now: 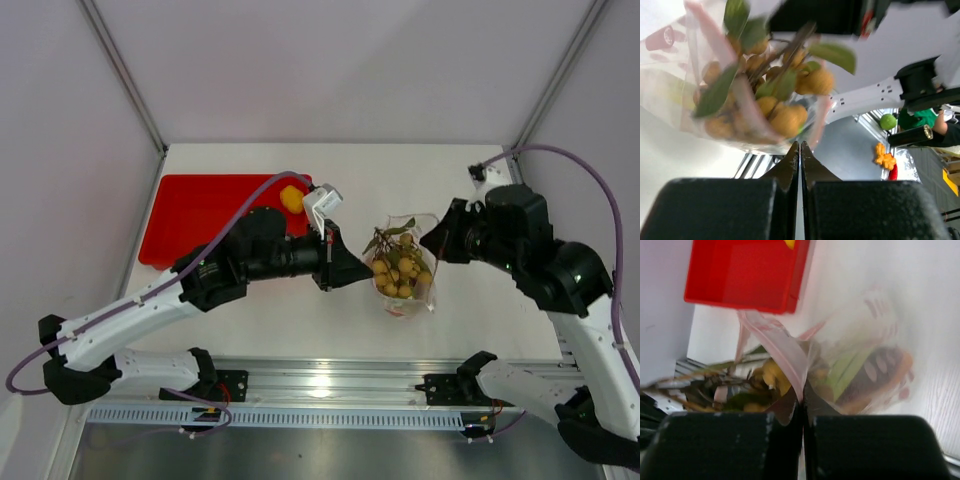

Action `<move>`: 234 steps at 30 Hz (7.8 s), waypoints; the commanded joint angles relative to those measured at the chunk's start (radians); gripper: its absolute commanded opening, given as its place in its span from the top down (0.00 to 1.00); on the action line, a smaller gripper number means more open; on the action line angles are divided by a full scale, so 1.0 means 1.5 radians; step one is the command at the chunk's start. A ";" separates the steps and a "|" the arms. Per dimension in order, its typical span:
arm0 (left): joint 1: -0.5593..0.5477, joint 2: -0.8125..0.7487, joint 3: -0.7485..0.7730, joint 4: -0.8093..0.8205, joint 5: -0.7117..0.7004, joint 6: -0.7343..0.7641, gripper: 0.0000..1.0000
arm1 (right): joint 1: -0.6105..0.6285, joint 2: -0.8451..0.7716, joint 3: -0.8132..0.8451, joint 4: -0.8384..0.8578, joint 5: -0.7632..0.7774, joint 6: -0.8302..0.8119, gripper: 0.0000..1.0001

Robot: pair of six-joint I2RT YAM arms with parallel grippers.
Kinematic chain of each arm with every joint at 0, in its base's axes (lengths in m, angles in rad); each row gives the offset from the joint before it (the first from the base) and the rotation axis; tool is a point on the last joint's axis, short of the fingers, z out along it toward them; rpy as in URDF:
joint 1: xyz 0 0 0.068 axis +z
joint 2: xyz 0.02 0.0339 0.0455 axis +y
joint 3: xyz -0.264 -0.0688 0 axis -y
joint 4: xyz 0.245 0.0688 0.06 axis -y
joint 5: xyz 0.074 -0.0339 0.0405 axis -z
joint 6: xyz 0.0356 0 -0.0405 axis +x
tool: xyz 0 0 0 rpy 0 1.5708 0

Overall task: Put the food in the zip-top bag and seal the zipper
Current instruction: Adjust the zipper food storage bag at the center of the board.

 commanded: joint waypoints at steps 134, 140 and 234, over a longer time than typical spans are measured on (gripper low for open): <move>-0.094 -0.018 -0.230 0.050 -0.369 -0.414 0.99 | 0.076 -0.014 -0.202 0.210 0.135 0.165 1.00; -0.016 -0.095 -0.173 0.084 -0.261 -0.170 0.99 | 0.063 -0.007 -0.115 0.125 0.153 0.013 1.00; 0.054 -0.045 -0.091 0.129 0.147 -0.065 1.00 | 0.109 -0.030 0.029 -0.129 0.076 -0.050 0.33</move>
